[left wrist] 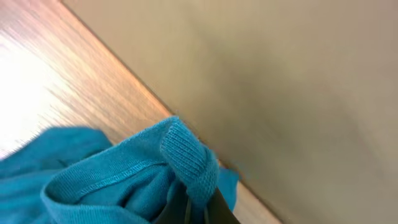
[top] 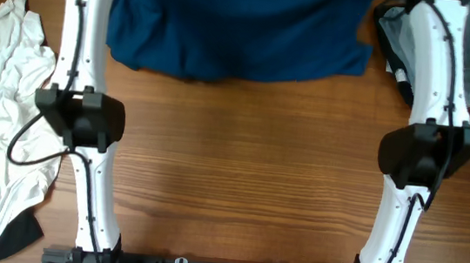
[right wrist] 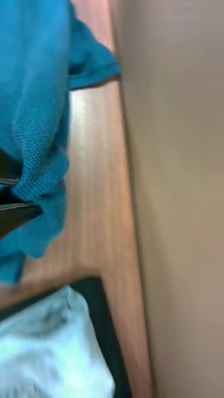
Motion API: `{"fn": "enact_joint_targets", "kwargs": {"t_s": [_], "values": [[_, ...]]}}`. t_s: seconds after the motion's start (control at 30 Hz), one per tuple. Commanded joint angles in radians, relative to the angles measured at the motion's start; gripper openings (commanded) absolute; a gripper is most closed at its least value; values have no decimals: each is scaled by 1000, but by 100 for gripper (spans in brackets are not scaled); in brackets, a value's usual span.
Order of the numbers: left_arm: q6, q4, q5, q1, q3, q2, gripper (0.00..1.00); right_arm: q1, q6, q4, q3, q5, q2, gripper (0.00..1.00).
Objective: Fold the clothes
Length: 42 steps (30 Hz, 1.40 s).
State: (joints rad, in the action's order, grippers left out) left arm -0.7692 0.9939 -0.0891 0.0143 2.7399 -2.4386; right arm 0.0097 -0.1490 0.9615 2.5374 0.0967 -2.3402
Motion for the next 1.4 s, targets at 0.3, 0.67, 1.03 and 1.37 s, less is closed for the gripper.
{"fn": "enact_joint_targets", "kwargs": {"t_s": [0.3,0.67,1.03,1.37], "values": [[208,-319,-250,1,23,89,4,-26,95,-315,71,-183,54,4],[94,69,-195,26,23,182,4,-26,-47,133,70,-71,137,4],[55,691,-2,29,23,182,4,-16,-58,648,66,74,141,4],[124,691,43,32,-23,172,4,-1,-35,647,-98,81,145,4]]}}
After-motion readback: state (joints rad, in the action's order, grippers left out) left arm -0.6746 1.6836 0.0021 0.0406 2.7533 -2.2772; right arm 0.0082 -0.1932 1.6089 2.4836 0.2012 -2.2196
